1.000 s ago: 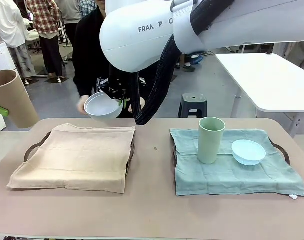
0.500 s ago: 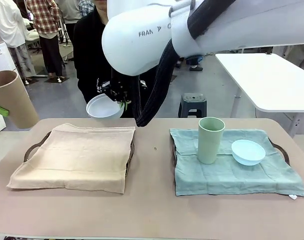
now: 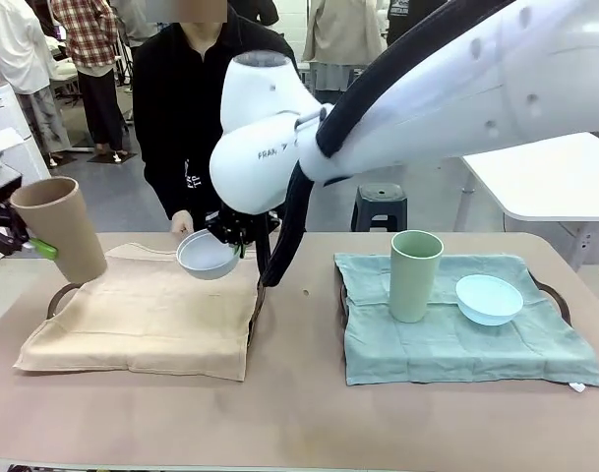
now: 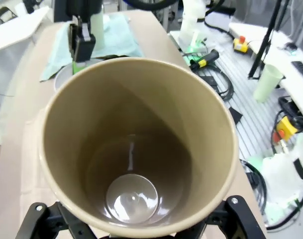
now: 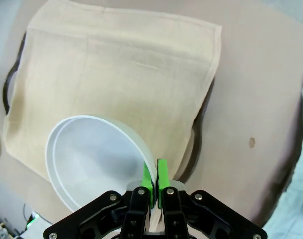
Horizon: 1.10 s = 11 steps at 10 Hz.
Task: Set up a tray with a mat and arrange the tableware.
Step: Place the Picnic Bowl and Reusable plastic cup back onto the Handle tray in front of the human's position.
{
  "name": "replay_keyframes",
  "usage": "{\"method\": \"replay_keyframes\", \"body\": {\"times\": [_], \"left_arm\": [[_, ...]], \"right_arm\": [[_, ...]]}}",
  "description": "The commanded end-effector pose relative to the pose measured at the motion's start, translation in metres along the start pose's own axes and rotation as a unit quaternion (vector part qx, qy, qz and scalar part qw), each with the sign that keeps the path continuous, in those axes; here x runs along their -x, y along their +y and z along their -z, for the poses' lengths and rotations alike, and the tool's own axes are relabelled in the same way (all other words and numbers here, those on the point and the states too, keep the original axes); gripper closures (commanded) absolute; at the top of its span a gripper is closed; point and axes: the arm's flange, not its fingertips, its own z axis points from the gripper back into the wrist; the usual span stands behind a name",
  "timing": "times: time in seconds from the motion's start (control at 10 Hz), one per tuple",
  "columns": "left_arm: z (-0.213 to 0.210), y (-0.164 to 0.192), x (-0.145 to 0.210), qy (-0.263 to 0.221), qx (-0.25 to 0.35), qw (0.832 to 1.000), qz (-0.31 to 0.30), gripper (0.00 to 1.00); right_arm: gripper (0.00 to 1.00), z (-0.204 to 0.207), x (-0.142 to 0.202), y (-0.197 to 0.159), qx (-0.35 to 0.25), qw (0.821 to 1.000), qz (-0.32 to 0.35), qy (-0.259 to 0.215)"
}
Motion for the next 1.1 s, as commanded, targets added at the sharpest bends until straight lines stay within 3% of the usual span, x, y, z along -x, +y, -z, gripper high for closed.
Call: {"method": "replay_keyframes", "body": {"times": [0.0,0.2,0.3,0.4,0.7,1.0], "left_arm": [[-0.012,-0.006,-0.010,0.006,-0.009,1.000,0.009,0.14],[0.003,0.001,0.003,-0.001,0.002,1.000,-0.003,0.14],[0.012,0.011,0.011,-0.005,0.006,0.999,-0.043,0.14],[0.029,0.016,0.020,0.014,-0.003,0.999,-0.043,0.14],[0.056,0.034,0.034,0.017,-0.082,0.996,-0.039,0.14],[0.068,0.040,0.048,-0.009,-0.105,0.994,-0.023,0.14]], "right_arm": [[0.95,-0.013,0.003,-0.002,0.005,1.000,0.000,0.002],[0.95,0.001,0.000,0.001,0.000,1.000,0.001,0.000],[0.95,0.014,-0.006,-0.003,-0.005,1.000,0.007,0.024],[0.95,0.033,-0.008,0.001,-0.005,0.999,-0.009,0.042],[0.95,0.066,-0.015,-0.002,0.002,0.998,-0.014,0.058],[0.95,0.087,-0.016,-0.002,-0.003,0.998,-0.019,0.059]]}}
